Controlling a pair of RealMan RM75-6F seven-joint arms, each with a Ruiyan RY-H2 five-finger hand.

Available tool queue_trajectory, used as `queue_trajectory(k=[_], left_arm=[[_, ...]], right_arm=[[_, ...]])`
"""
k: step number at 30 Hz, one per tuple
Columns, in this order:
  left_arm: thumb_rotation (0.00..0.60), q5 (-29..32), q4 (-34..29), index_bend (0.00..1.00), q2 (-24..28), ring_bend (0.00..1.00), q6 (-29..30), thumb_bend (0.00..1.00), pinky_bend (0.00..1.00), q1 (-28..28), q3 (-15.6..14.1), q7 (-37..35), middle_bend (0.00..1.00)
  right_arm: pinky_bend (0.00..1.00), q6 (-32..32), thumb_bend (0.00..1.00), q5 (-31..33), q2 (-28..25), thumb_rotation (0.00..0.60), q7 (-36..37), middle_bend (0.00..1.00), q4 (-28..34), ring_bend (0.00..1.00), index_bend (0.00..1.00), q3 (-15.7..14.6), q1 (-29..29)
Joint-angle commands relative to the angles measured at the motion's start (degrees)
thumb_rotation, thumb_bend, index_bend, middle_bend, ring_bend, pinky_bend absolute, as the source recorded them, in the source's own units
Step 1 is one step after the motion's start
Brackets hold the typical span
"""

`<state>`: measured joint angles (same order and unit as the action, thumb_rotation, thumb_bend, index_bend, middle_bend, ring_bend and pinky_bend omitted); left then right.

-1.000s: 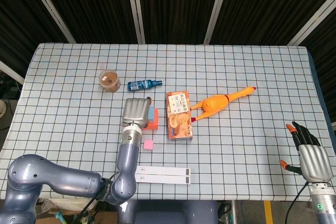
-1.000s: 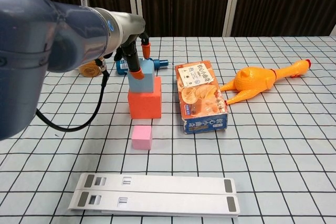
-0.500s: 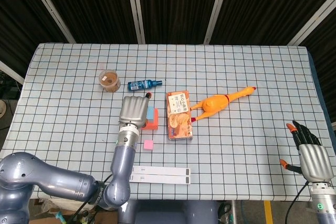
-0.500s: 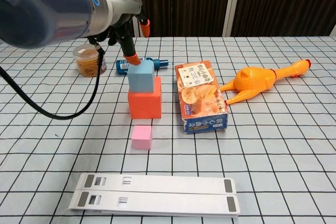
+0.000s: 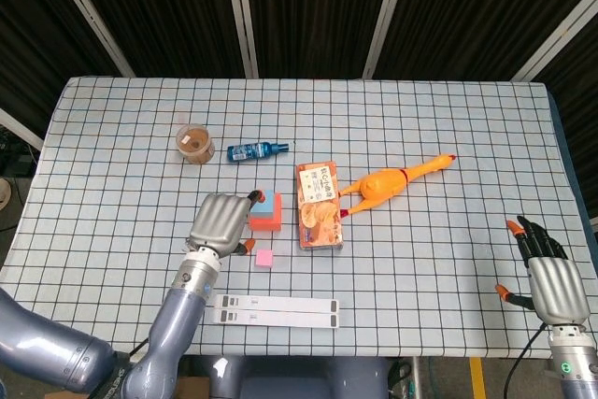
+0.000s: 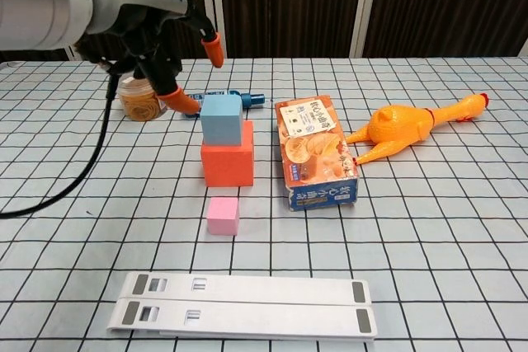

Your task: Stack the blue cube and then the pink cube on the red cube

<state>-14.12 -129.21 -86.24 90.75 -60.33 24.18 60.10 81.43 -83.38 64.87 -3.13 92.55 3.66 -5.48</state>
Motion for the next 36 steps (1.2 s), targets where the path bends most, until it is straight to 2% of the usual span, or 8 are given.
queue_trajectory(k=[1,5,11,29,36], left_arm=[[0.600,-0.71,-1.56,0.27,0.42,0.74,1.31,0.31,0.78,0.94,-2.32,-0.79,0.91],[0.600,-0.52,-1.79,0.27,0.06,0.74,2.69,0.31,0.78,1.16,-4.06,-0.65,0.92],[0.600,-1.31,1.23,0.27,-2.37,0.74,3.43,0.31,0.78,0.70,-7.05,0.30,0.92],[0.600,-0.38,7.60,0.28,-9.05,0.74,1.74,0.31,0.79,-0.08,-10.75,2.16,0.92],[0.600,-0.45,13.30,0.26,-12.07,0.75,-0.66,0.31,0.79,0.44,-12.27,2.05,0.92]], right_arm=[[0.21,0.10,0.16,0.01,-0.02,0.600,-0.02,0.07,0.06,0.10,0.10,-0.02,0.07],[0.21,0.08,0.16,0.06,0.00,0.600,0.02,0.07,0.04,0.10,0.10,-0.05,0.10],[0.21,-0.14,0.16,-0.03,0.06,0.600,-0.09,0.07,0.10,0.10,0.10,-0.15,-0.01],[0.21,-0.33,0.16,0.05,0.02,0.600,0.81,0.07,-0.34,0.10,0.10,-0.07,-0.11],[0.21,-0.17,0.16,0.03,-0.04,0.600,0.94,0.07,-0.29,0.10,0.10,-0.05,-0.05]])
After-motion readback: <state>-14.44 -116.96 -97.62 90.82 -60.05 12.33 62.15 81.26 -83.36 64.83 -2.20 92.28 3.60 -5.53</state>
